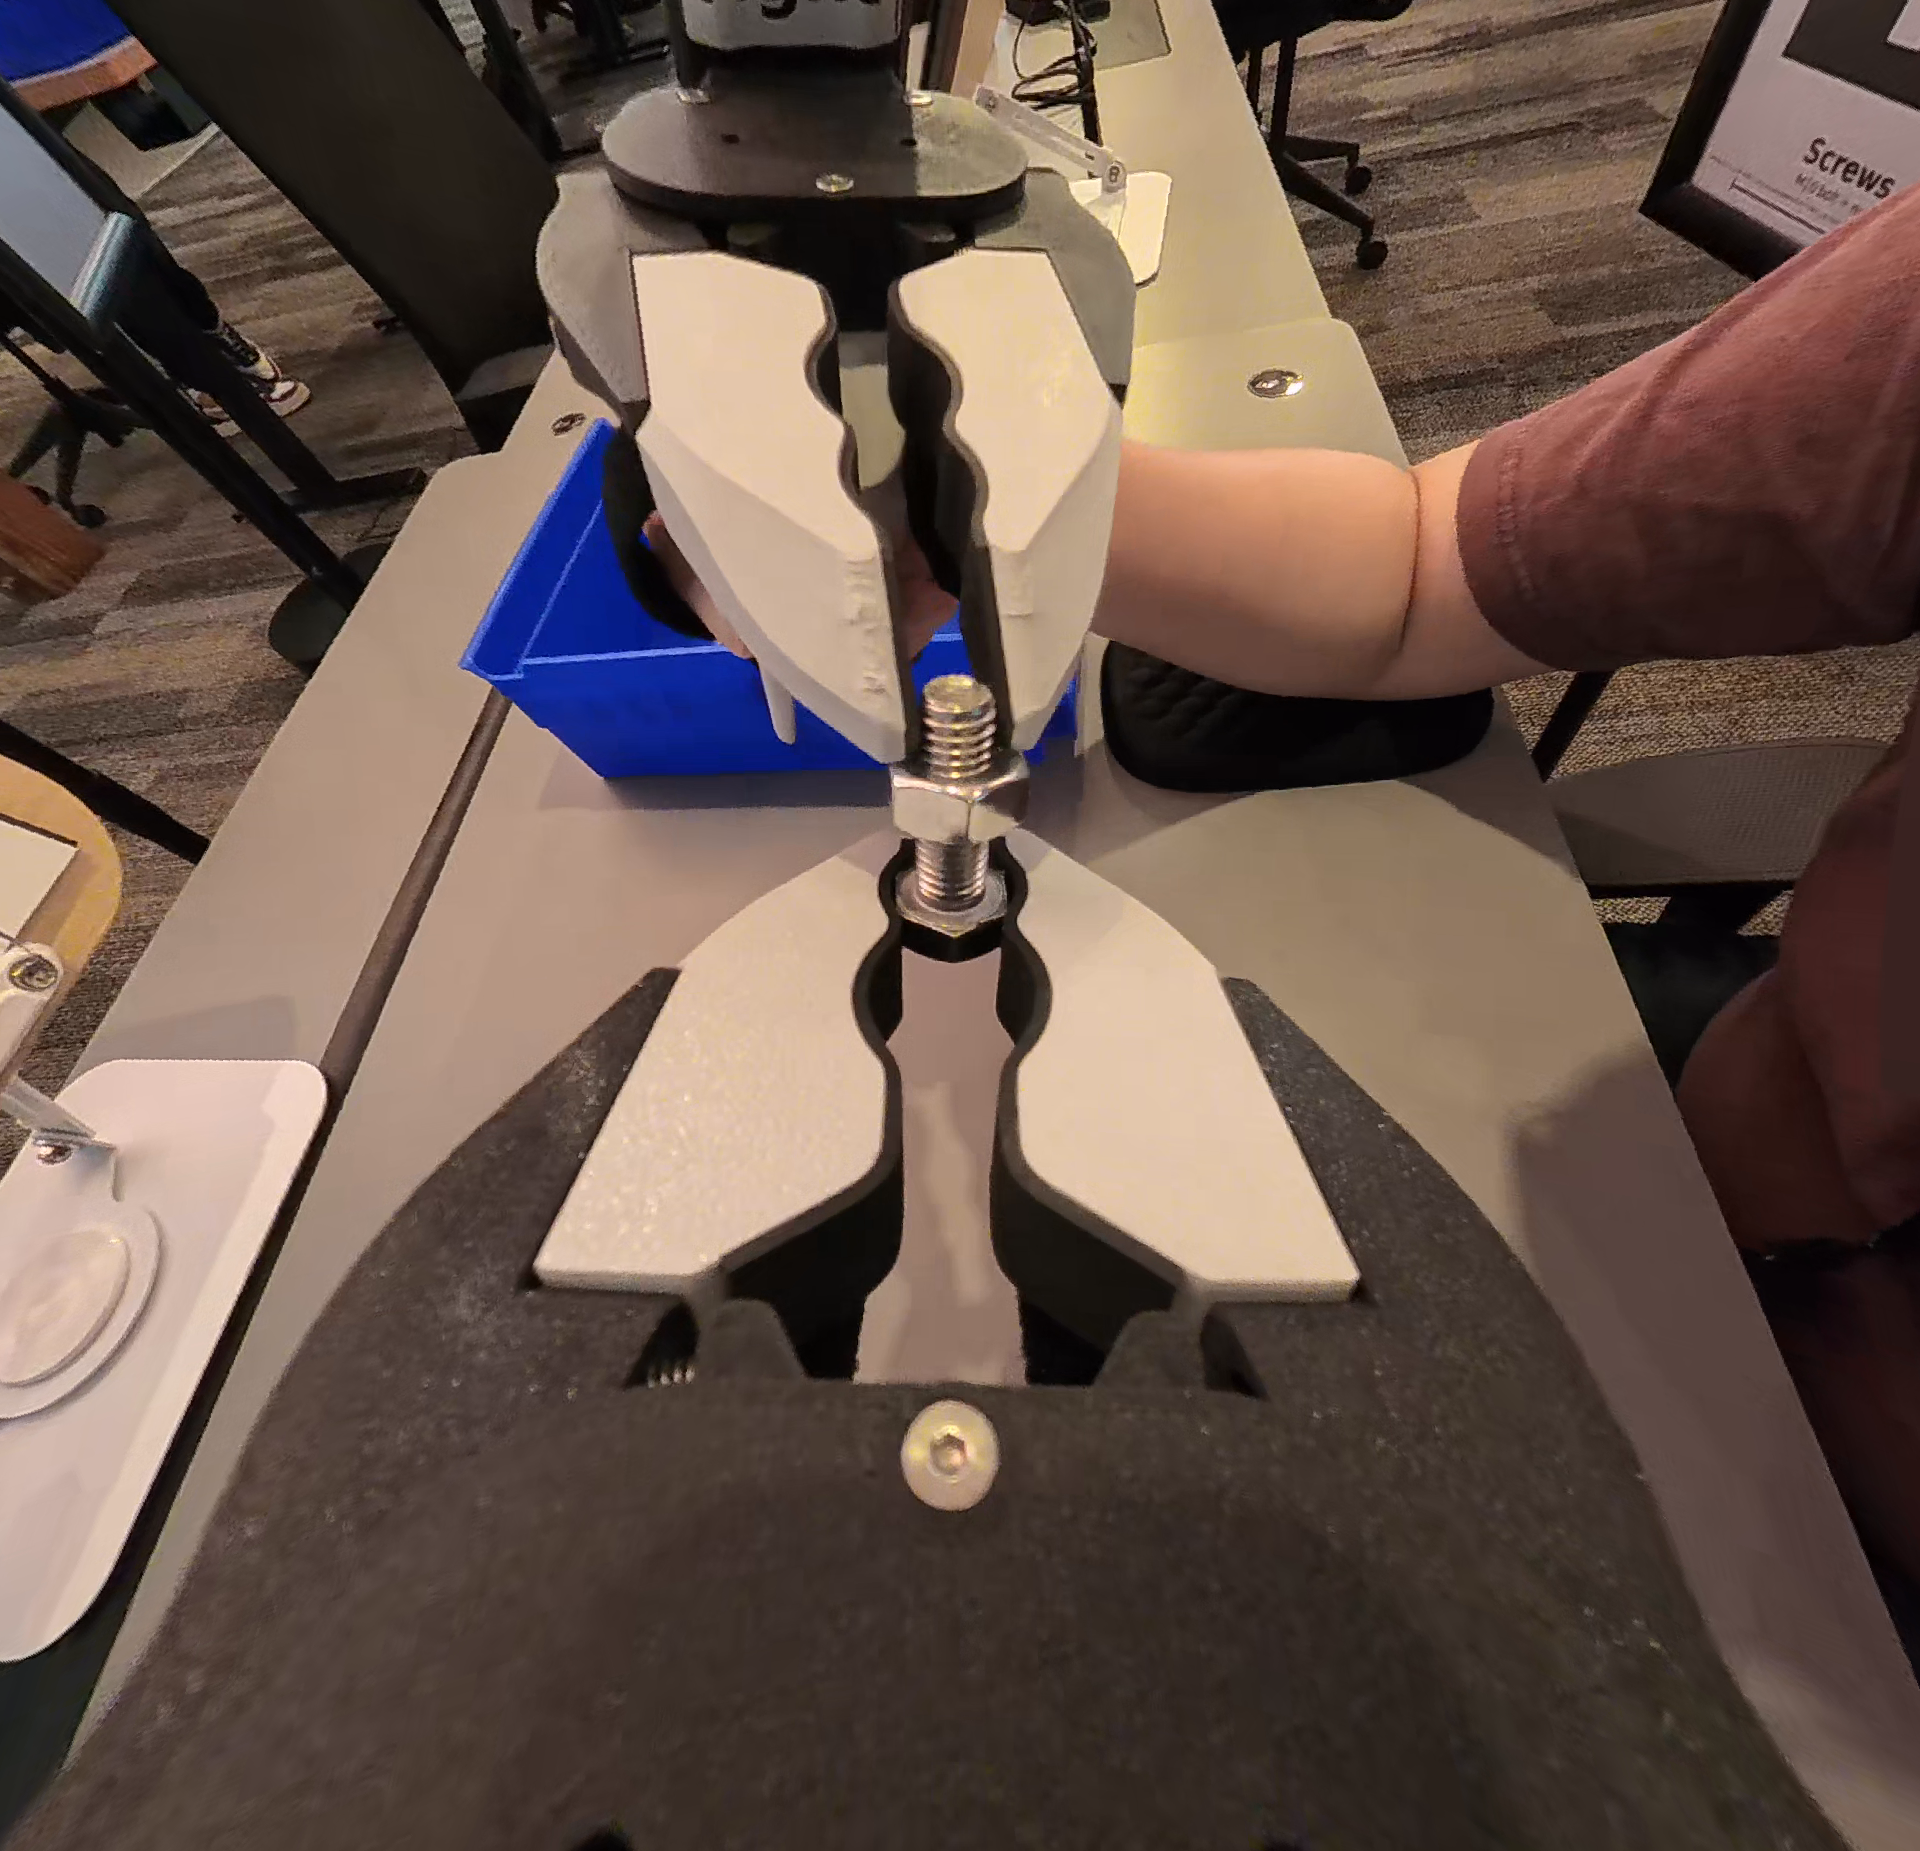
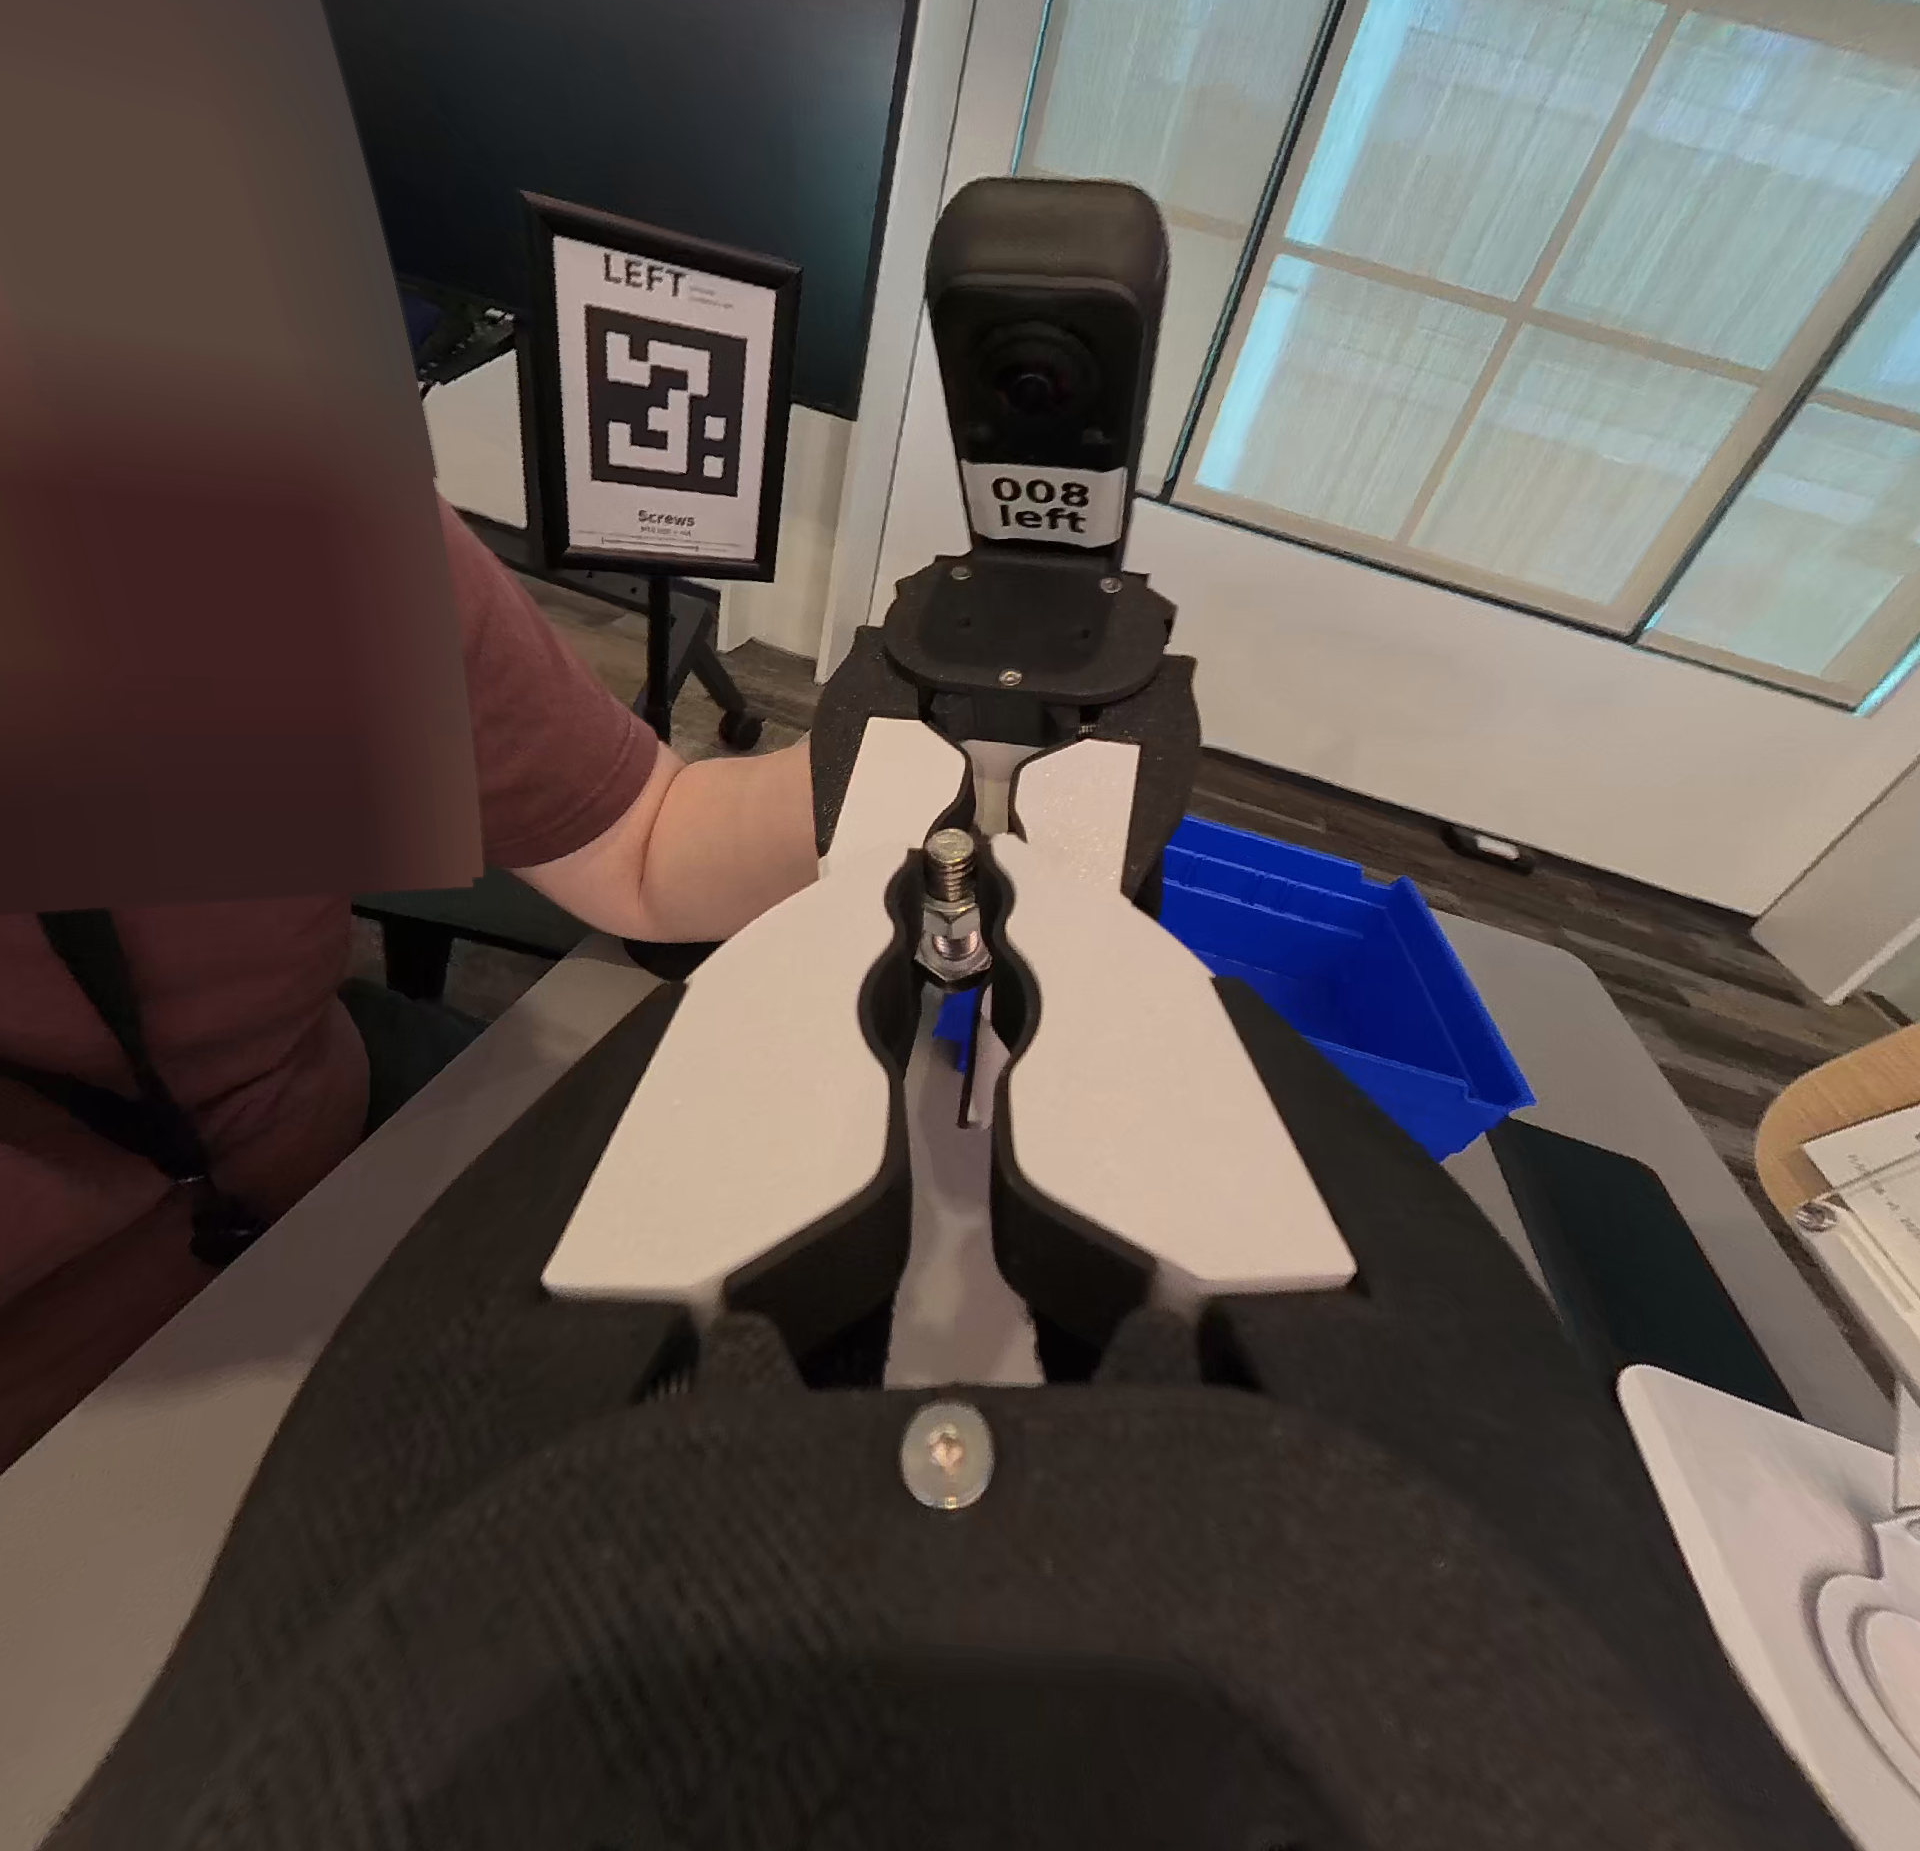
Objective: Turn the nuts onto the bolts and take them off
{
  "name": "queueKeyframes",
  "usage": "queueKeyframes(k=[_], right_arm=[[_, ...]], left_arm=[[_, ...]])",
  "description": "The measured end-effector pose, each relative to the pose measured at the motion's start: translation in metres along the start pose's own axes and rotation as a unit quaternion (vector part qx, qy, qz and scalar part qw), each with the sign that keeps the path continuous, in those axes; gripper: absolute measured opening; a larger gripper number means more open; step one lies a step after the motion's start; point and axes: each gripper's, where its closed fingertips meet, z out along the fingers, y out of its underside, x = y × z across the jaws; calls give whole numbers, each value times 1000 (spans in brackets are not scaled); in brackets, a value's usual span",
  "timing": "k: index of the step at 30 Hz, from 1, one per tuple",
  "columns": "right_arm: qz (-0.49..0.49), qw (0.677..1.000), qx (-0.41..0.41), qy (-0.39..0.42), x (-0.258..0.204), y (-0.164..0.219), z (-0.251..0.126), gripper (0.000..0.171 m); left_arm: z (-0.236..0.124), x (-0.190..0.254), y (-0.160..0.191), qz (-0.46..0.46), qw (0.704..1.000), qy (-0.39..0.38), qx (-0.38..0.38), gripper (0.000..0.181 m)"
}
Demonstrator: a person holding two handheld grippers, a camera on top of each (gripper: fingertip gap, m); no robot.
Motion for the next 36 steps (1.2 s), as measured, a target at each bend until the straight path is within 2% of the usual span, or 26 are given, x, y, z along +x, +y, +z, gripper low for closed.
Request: queueKeyframes(k=[1, 3, 5, 11, 13, 15, 17, 20, 23, 25, 26, 27, 30, 33, 36], right_arm=[[-1, 1000, 5, 6, 2, -1, -1, 11], [8, 1000, 17, 18, 6, -4, -1, 31], [20, 999, 18, 27, 10, -3, -1, 40], [32, 999, 5, 29, 13, 5, 4, 37], [38, 999, 20, 7, 9, 2, 0, 38], [61, 997, 45, -7, 10, -4, -7, 30], [79, 994, 67, -25, 8, -9, -9, 30], [67, 995, 69, -32, -1, -15, -1, 34], [53, 997, 47, -8, 1, -10, 10, 37], [63, 996, 54, -23, 0, -9, 6, 39], [75, 994, 66, -35, 2, -9, -1, 38], [95, 992, 82, -34, 8, -11, -8, 30], [139, 982, 122, -50, 13, -18, -16, 30], [101, 989, 91, -56, -3, -17, 3, 39], [75, 994, 70, -47, -9, -14, 14, 39]], left_arm=[[0, -2, 0, -3, 1000, -4, 1, 13], [0, -4, 2, -14, 1000, -8, -8, 13], [0, -8, 5, -21, 999, -17, -17, 13], [1, -5, -5, -26, 1000, -10, 10, 13], [-2, 3, -12, -27, 999, 16, 34, 12], [-8, 13, -20, -27, 996, 53, 62, 12], [-13, 18, -28, -35, 993, 73, 84, 12], [-13, 9, -24, -47, 995, 52, 75, 12], [-7, 12, -22, -55, 994, 65, 71, 12], [-5, 19, -24, -49, 993, 79, 72, 13], [-6, 21, -26, -46, 993, 83, 75, 13], [-8, 24, -28, -47, 991, 92, 82, 13], [-15, 29, -36, -57, 986, 116, 107, 12], [-9, 21, -28, -64, 989, 100, 88, 13], [-1, 24, -25, -72, 988, 111, 80, 13]])
